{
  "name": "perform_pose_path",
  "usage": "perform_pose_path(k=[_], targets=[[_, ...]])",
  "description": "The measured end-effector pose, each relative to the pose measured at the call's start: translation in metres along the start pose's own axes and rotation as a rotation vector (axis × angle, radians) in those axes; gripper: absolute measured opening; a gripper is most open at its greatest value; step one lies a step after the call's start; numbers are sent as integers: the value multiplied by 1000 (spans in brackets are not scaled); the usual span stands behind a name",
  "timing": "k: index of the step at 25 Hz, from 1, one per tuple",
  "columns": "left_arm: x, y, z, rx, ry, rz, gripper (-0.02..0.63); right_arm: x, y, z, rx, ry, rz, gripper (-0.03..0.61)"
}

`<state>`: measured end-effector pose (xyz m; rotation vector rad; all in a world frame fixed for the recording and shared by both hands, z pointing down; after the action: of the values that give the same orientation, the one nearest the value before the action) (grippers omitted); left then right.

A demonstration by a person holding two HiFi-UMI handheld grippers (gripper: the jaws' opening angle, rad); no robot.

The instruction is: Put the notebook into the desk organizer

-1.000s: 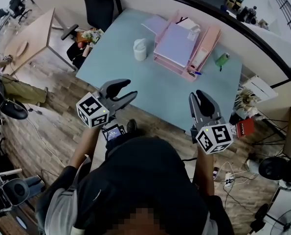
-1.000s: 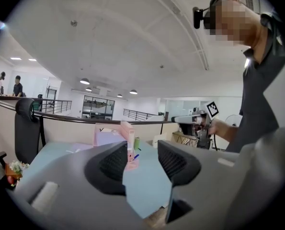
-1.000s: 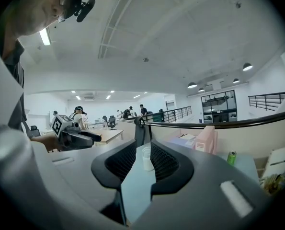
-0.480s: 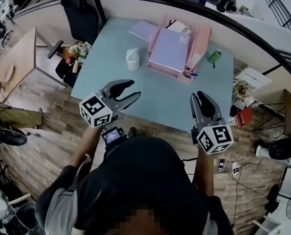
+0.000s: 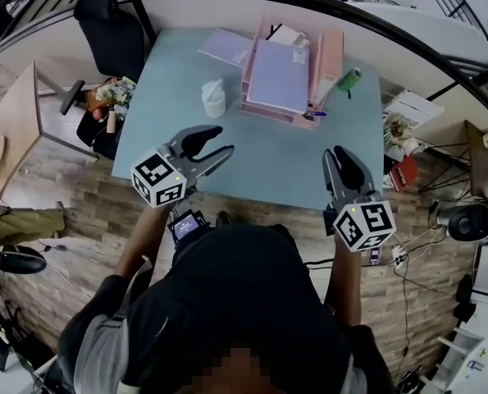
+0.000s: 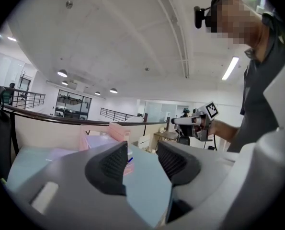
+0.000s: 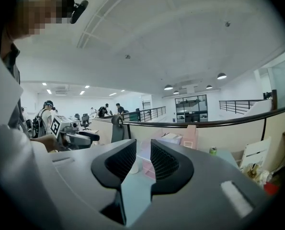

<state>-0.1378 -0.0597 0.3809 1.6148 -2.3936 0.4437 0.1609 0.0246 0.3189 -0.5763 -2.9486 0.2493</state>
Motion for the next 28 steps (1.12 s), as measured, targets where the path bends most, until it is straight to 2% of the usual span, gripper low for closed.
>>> perform_pose_path(k=[5, 13, 22, 28], targets=[[17, -2, -2, -11, 12, -23, 210, 5, -12, -1, 24, -1, -19, 74], [39, -19, -8, -15, 50, 1, 210, -6, -38, -11, 63, -19, 11, 74], [68, -39, -16, 16, 88, 64, 210, -29, -83, -24, 78, -68, 82, 74], [92, -60, -25, 19, 149, 108, 210, -47, -113, -41, 119, -96, 117, 77]])
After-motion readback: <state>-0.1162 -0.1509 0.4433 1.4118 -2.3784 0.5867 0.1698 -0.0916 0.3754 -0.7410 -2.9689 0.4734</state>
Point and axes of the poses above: the fingertips, and each gripper's own axes: y backward along the fingers, x to its left, z out of its top, the point moved 7 cm from there along y, backward along the fingers, and after that the axes turned 11 degrees about y, right-handed, at the moved point
